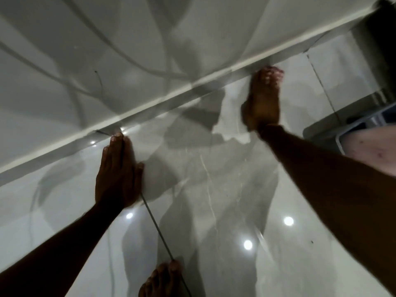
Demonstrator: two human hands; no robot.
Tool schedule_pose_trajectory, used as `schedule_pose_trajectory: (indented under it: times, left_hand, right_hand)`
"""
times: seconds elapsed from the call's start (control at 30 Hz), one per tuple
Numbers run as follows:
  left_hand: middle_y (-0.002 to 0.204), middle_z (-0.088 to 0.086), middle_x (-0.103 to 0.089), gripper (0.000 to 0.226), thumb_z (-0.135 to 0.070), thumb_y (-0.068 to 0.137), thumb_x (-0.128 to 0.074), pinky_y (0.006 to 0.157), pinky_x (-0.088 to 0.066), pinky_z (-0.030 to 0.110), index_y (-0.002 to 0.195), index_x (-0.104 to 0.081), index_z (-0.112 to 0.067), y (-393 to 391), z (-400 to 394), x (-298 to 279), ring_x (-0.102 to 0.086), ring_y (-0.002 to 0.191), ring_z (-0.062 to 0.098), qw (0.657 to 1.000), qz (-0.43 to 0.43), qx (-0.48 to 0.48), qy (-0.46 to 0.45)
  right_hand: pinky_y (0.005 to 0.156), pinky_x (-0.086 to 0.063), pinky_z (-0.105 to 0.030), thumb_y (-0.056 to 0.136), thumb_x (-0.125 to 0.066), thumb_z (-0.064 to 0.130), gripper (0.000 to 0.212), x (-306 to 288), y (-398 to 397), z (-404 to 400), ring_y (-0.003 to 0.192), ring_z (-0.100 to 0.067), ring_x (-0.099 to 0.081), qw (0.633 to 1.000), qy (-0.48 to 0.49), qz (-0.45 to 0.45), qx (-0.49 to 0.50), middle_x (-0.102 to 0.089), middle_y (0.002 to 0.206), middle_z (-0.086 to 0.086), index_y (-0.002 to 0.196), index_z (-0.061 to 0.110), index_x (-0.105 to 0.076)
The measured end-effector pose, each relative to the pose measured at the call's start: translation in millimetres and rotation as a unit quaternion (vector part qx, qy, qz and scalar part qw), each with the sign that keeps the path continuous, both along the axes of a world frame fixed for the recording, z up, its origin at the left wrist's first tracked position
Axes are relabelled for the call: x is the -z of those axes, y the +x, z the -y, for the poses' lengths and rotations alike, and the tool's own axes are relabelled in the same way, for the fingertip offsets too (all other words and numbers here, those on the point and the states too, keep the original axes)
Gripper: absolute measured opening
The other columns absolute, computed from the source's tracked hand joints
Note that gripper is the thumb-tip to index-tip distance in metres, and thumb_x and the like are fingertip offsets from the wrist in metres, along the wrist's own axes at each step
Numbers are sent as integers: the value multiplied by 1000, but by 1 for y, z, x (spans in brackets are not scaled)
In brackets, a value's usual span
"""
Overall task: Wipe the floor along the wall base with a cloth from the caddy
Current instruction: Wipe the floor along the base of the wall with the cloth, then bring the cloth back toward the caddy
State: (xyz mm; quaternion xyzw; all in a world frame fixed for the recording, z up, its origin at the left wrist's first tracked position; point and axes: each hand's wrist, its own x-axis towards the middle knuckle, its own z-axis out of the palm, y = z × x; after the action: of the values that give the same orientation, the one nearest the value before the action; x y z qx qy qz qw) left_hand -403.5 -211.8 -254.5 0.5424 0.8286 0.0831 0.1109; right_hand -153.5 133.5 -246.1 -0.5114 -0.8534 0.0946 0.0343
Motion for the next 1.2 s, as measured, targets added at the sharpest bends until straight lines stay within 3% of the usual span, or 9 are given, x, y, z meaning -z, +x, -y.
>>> schedule_pose_trajectory:
  times: [0.17,0.27,0.43,0.5,0.6,0.73,0.87,1.07,1.2]
  left_hand:
    - [172,29,-10,75,-40,106,-34,133,-3,46,164,-13,3,0,-2,1,-7,162,41,1000,-5,1,-10]
    - [172,30,-12,75,-40,107,-36,133,-6,47,163,-14,5,0,-2,-1,-9,162,42,1000,-6,7,-16]
    - [172,29,-11,74,-39,106,-34,132,-8,50,163,-14,4,-3,-1,-3,-8,162,41,999,27,9,-31]
    - [173,27,-10,75,-34,104,-40,132,-7,49,164,-13,1,-7,2,-7,-6,162,38,998,60,13,-33]
    - [173,27,-10,77,-31,100,-41,132,-10,51,165,-12,0,-15,7,-20,-7,162,39,994,91,34,-54]
    - [171,30,-15,75,-28,101,-37,130,-17,54,163,-13,5,-11,21,-56,-13,161,42,994,52,53,-81]
    - [172,26,-15,77,-31,100,-39,129,-23,51,164,-12,4,26,21,-115,-17,160,41,987,22,133,-84]
    - [174,20,-13,81,-50,104,-30,131,-20,46,165,-12,0,145,-31,-204,-11,163,32,961,39,261,-84]
    - [173,20,-20,82,-55,106,-35,130,-22,44,164,-21,1,240,-74,-237,-18,162,31,929,58,361,-58]
  right_hand:
    - [135,-6,-57,89,-35,5,68,1,-78,114,156,-58,-19,993,-30,-110,-13,-30,165,-37,156,-9,-38]
    - [134,-15,-56,83,-49,5,76,-8,-119,183,158,-50,-24,990,-58,-108,-66,-34,167,-28,158,-3,-38]
    - [133,-24,-51,91,-68,32,79,-8,-144,236,158,-37,-33,976,-35,-57,-208,-38,169,-15,160,6,-39]
    - [130,-32,-48,93,-52,20,62,-2,-143,235,152,-35,-46,963,-14,-77,-257,-51,161,-14,153,5,-51]
    - [124,-39,-45,86,-37,-6,62,-5,-132,226,143,-35,-56,941,-35,-158,-297,-62,150,-17,143,1,-62]
    - [131,-33,-49,83,-40,-28,73,-37,-101,232,154,-35,-42,945,-143,-265,-125,-52,159,-20,148,0,-56]
    - [132,-29,-36,84,-41,-31,74,-95,-7,256,157,-22,-34,935,-147,-321,30,-48,161,-14,148,2,-55]
    - [132,-26,-41,67,-41,-33,101,-194,174,295,162,-11,-21,938,-138,-224,224,-34,170,2,156,14,-49]
    - [132,-28,-50,62,-43,-33,106,-238,279,293,163,-14,-22,897,-119,-234,356,-34,171,-1,158,12,-46]
